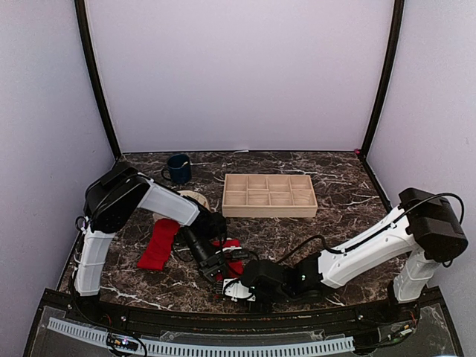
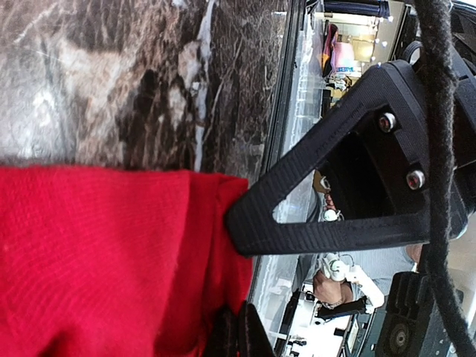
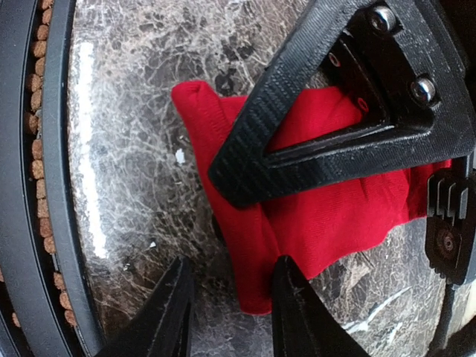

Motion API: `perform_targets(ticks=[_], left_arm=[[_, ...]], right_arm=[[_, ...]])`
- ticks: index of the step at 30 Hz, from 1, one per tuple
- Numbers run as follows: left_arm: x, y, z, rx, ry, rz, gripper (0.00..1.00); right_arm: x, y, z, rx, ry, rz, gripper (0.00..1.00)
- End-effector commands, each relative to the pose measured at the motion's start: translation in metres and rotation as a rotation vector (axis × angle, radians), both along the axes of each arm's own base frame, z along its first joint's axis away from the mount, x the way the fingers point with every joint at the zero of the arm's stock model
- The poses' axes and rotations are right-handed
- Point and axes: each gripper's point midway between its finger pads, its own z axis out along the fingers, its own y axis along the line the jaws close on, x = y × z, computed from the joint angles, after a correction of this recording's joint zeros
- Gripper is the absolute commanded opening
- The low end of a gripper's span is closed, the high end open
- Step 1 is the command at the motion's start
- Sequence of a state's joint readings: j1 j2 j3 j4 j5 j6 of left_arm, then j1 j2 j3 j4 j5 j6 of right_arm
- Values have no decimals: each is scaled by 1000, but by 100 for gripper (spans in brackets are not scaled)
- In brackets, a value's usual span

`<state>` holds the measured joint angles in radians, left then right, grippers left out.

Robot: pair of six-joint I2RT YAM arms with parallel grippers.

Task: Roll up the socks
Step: Roll the sock at the center of the board.

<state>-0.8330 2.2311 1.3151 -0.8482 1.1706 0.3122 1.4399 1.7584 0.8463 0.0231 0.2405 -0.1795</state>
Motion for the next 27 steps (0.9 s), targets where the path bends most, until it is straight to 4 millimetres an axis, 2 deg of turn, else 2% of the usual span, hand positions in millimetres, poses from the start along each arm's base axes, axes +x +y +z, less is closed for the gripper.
perform_targets(ticks=[1,7,16,19,23,27], left_arm=[[1,2,-3,2,19,1,0],[0,3,-6,10,28,1,0],[1,2,-6,14,28,-1,0],[3,3,-7,29,12,-4,4],[10,5,-8,51,-40,-3,14],[23,9,-4,63,-107,23,16]], right_arm=[[9,8,3,11,-17,6,33],[17,0,-4,-24,17,7,26],[17,-5,-14,-53,96,16,10],[15,-5,-16,-60,133,20,5],[11,-6,-19,-70,171,22,3],[7,-11,-22,-86,209,18,3]])
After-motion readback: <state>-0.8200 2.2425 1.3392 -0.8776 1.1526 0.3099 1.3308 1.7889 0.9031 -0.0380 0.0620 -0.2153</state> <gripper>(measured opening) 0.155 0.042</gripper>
